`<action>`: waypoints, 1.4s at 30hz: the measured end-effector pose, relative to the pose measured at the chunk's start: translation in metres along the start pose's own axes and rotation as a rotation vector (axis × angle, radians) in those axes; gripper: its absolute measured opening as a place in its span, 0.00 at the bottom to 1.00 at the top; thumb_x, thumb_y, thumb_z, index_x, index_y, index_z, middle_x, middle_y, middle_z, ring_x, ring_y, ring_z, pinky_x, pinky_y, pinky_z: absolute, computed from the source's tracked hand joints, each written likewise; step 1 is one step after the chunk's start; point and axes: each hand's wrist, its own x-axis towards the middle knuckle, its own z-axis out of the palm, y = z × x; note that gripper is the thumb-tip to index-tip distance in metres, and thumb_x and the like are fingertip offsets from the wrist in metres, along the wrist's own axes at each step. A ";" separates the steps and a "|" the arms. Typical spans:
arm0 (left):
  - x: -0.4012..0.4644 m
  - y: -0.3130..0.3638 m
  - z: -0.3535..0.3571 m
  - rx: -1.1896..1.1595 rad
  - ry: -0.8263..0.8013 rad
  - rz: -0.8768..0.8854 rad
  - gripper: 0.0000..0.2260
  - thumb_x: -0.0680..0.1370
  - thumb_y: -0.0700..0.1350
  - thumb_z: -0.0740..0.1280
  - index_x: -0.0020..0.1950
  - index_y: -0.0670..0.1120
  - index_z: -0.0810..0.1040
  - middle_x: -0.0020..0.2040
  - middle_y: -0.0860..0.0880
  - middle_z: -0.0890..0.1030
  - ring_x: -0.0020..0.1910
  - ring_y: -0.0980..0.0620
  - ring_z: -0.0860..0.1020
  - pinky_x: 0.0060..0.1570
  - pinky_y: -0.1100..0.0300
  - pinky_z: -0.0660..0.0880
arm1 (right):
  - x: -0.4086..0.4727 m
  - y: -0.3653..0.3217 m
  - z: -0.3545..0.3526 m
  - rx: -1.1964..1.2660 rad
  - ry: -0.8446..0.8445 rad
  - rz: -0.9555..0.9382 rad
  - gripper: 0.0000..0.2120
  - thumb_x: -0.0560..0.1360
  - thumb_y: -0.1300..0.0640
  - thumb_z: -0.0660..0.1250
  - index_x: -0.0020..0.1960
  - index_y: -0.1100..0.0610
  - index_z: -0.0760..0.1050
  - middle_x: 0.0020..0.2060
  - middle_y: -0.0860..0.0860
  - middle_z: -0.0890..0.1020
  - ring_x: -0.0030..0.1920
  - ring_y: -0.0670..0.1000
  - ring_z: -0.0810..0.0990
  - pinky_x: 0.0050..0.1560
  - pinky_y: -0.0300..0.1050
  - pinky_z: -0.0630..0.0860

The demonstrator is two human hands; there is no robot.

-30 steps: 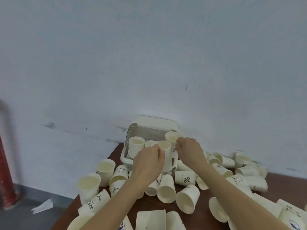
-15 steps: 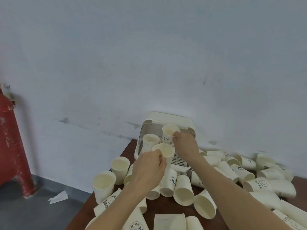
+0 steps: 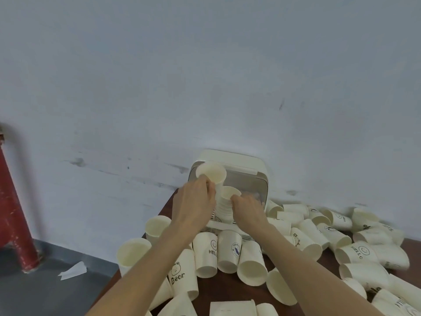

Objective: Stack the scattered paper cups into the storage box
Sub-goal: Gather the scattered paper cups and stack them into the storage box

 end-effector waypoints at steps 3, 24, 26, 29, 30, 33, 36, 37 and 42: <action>0.023 -0.003 0.004 0.002 0.045 0.012 0.13 0.82 0.49 0.54 0.52 0.44 0.75 0.48 0.46 0.80 0.46 0.43 0.77 0.45 0.48 0.75 | -0.005 -0.003 0.003 -0.019 0.014 -0.012 0.08 0.75 0.64 0.56 0.49 0.59 0.72 0.46 0.57 0.79 0.49 0.60 0.74 0.39 0.48 0.62; 0.036 -0.049 0.072 0.197 -0.152 -0.023 0.14 0.83 0.50 0.53 0.49 0.45 0.76 0.48 0.44 0.80 0.46 0.41 0.77 0.42 0.51 0.73 | -0.018 -0.009 0.020 0.071 0.074 0.024 0.23 0.72 0.66 0.58 0.67 0.63 0.64 0.49 0.58 0.79 0.49 0.59 0.73 0.48 0.49 0.69; 0.033 -0.049 0.075 0.199 -0.160 -0.030 0.15 0.83 0.50 0.53 0.50 0.46 0.76 0.49 0.44 0.80 0.47 0.40 0.77 0.43 0.51 0.73 | -0.019 -0.009 0.020 0.071 0.058 0.031 0.25 0.72 0.66 0.58 0.69 0.63 0.62 0.49 0.57 0.78 0.50 0.59 0.73 0.48 0.49 0.70; 0.030 -0.049 0.076 0.203 -0.206 -0.031 0.14 0.82 0.51 0.52 0.53 0.46 0.75 0.51 0.43 0.79 0.49 0.40 0.76 0.44 0.51 0.72 | -0.021 -0.011 0.016 0.077 0.014 0.042 0.28 0.72 0.65 0.58 0.71 0.62 0.58 0.52 0.58 0.77 0.52 0.59 0.72 0.50 0.49 0.70; 0.029 -0.049 0.076 0.202 -0.240 -0.026 0.13 0.82 0.50 0.52 0.56 0.46 0.73 0.52 0.42 0.79 0.50 0.40 0.76 0.44 0.51 0.71 | -0.021 -0.012 0.014 0.085 -0.008 0.049 0.29 0.72 0.65 0.58 0.73 0.62 0.56 0.54 0.58 0.77 0.53 0.59 0.72 0.52 0.50 0.69; 0.025 -0.046 0.072 0.211 -0.357 -0.034 0.21 0.81 0.51 0.54 0.73 0.47 0.60 0.59 0.40 0.76 0.56 0.39 0.74 0.46 0.50 0.71 | -0.022 -0.015 0.005 0.153 -0.075 0.094 0.35 0.74 0.63 0.59 0.76 0.60 0.46 0.56 0.60 0.73 0.55 0.60 0.70 0.55 0.50 0.68; 0.017 -0.037 0.064 0.190 -0.382 -0.063 0.27 0.81 0.50 0.55 0.77 0.46 0.49 0.63 0.39 0.74 0.62 0.37 0.71 0.48 0.48 0.71 | -0.030 -0.018 -0.007 0.249 -0.083 0.126 0.38 0.73 0.63 0.59 0.77 0.58 0.44 0.56 0.60 0.71 0.56 0.60 0.70 0.55 0.50 0.68; 0.013 -0.032 0.060 0.184 -0.374 -0.059 0.27 0.81 0.49 0.55 0.77 0.46 0.49 0.62 0.39 0.75 0.62 0.37 0.71 0.48 0.49 0.71 | -0.034 -0.019 -0.012 0.287 -0.078 0.128 0.37 0.72 0.64 0.59 0.76 0.58 0.46 0.55 0.60 0.72 0.54 0.59 0.70 0.53 0.51 0.69; -0.017 -0.003 0.040 0.104 -0.302 0.031 0.20 0.81 0.49 0.55 0.72 0.47 0.59 0.54 0.42 0.79 0.54 0.40 0.76 0.46 0.50 0.70 | -0.063 -0.021 -0.041 0.352 -0.031 0.093 0.28 0.72 0.64 0.59 0.72 0.58 0.58 0.54 0.57 0.72 0.53 0.57 0.70 0.51 0.48 0.69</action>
